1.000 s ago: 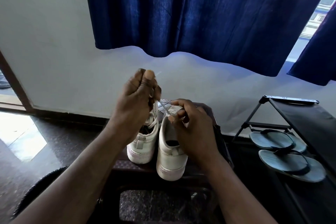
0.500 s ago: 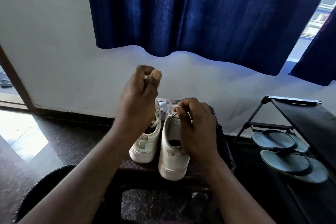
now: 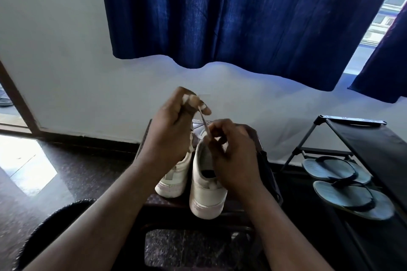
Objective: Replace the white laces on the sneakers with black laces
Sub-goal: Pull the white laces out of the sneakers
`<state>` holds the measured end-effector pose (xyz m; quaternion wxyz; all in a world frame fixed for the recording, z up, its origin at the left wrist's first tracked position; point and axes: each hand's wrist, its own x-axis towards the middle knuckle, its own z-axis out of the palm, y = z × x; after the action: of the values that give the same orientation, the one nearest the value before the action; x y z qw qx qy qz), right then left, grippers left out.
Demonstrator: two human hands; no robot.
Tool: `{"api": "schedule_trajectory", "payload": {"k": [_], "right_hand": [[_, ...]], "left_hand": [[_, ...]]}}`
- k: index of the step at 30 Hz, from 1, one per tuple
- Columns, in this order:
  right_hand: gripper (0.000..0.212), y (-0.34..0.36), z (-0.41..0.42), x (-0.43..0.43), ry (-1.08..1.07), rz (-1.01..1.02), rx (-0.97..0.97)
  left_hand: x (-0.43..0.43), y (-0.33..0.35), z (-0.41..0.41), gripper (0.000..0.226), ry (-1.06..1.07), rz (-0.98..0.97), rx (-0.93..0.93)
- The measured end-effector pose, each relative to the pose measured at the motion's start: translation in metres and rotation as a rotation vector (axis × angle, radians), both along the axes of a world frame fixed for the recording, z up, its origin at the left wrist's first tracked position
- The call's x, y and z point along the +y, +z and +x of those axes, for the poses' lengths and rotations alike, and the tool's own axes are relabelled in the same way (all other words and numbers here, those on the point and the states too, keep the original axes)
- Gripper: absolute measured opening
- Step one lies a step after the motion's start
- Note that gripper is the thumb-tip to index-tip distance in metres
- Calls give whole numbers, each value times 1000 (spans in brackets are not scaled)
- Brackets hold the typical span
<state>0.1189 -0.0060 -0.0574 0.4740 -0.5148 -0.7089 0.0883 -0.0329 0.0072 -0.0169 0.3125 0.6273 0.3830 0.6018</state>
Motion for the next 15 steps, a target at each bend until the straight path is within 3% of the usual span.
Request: {"api": "schedule_trajectory", "payload": {"k": [3,6,8,12,14,15], "right_hand": [[22,-6,-1,3,-61,-97,-52],[20,-4,3,6,-116,1,32],[18,0,5,5,-130,113,94],[20,4,3,2,-149,293,189],[19,3,4,3,-144,321,206],[18,3,5,2,-141,319,197]], "left_hand": [[-8,19,1,27,-118,-39,-389],[1,15,-14,27,-80,-40,-455],[10,3,-23,24,47,-8,-206],[12,-14,-25,18,126,-18,497],[10,-17,-22,14,148,26,656],[9,-17,-20,12,143,30,627]]}}
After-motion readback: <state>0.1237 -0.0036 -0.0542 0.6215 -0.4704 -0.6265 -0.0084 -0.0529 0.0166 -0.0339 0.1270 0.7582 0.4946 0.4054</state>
